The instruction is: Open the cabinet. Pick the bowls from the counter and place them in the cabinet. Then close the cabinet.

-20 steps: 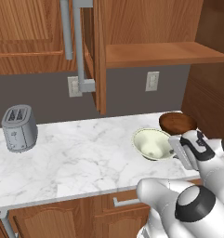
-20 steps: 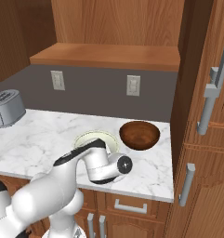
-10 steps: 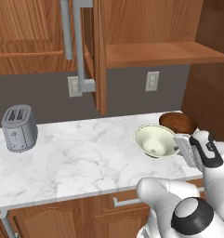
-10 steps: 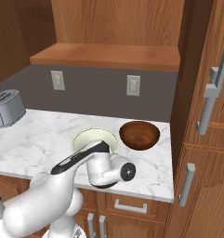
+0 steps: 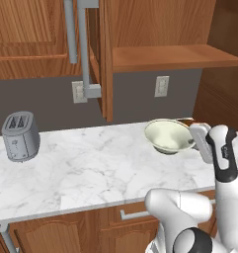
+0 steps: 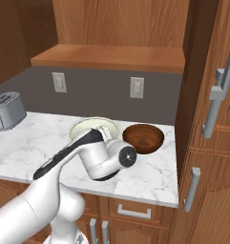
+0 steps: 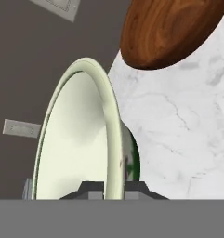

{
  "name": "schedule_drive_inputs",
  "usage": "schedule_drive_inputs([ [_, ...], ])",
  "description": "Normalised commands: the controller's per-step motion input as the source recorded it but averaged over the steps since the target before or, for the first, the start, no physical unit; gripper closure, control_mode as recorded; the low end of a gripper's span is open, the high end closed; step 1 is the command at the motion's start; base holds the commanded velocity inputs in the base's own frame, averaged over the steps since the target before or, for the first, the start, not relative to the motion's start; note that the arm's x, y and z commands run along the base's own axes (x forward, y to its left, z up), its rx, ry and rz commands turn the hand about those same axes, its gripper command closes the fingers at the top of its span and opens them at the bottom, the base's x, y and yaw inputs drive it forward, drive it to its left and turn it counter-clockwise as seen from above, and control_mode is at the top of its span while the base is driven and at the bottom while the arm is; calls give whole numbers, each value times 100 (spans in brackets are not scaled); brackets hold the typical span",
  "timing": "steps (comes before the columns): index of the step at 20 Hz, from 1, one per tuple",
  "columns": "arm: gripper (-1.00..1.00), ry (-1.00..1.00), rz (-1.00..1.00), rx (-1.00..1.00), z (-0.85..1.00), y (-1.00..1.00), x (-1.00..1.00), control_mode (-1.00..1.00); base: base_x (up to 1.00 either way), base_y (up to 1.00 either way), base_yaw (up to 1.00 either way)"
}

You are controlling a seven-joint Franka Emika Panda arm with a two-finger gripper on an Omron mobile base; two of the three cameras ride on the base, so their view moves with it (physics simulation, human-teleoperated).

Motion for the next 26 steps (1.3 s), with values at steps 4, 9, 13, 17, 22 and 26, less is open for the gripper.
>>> schedule_drive_inputs([
  [4,100,23,0,0,91,3,-25,-100,0,0,0],
  [9,100,29,0,0,74,3,-42,-100,0,0,0],
  [13,100,17,-7,0,56,0,-69,-100,0,0,0],
  [17,100,5,-23,-1,61,0,-60,-100,0,0,0],
  [22,100,-1,-38,-9,63,0,-21,-100,0,0,0],
  [26,100,-6,-43,-11,59,1,-9,-100,0,0,0],
])
